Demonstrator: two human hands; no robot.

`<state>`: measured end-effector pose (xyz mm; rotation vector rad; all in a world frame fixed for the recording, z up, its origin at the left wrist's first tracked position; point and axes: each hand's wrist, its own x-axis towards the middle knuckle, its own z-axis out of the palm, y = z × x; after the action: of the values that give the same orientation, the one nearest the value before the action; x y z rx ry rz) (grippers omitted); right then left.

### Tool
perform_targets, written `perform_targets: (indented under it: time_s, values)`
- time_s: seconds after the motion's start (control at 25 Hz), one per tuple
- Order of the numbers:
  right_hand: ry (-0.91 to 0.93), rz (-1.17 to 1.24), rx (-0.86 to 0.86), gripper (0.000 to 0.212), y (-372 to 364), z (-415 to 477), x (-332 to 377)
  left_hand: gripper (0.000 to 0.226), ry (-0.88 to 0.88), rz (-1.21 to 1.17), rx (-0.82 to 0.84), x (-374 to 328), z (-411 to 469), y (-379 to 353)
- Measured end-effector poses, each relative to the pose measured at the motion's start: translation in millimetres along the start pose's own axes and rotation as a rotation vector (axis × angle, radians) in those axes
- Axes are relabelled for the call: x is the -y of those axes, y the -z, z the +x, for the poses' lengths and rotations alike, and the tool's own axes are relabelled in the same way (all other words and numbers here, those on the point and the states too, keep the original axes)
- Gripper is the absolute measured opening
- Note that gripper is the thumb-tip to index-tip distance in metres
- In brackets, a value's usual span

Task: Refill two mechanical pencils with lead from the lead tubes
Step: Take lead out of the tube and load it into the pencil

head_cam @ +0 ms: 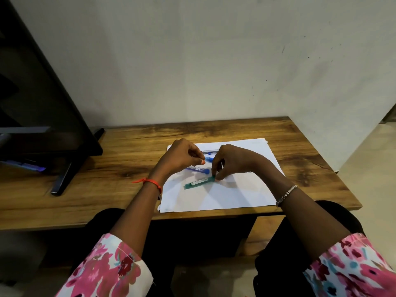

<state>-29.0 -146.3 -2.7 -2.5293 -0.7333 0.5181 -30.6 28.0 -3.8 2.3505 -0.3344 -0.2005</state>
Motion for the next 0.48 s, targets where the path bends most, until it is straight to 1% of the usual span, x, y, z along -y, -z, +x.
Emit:
perform_targets:
  time_s: [0.08, 0.16, 0.24, 0.32, 0.48]
  values:
    - [0.031, 0.119, -0.066, 0.013, 9.2, -4.0, -4.9, 0.016, 0.045, -0.131, 0.028, -0.2, 0.0, 0.7]
    - [0.047, 0.340, -0.150, 0.014, 18.4, -8.9, -10.1, 0.022, 0.151, -0.332, 0.083, -2.8, -1.5, 3.1]
    - [0.075, 0.511, -0.239, 0.016, 22.9, -11.4, -14.1, 0.025, 0.260, -0.607, 0.206, -7.4, -4.8, 5.0]
    - [0.113, 0.655, -0.308, 0.020, 23.6, -10.2, -16.6, 0.023, 0.310, -0.872, 0.299, -13.3, -8.2, 4.7]
    - [0.165, 0.879, -0.377, 0.025, 24.0, -4.9, -19.8, 0.022, 0.347, -1.123, 0.239, -21.4, -9.9, 2.1]
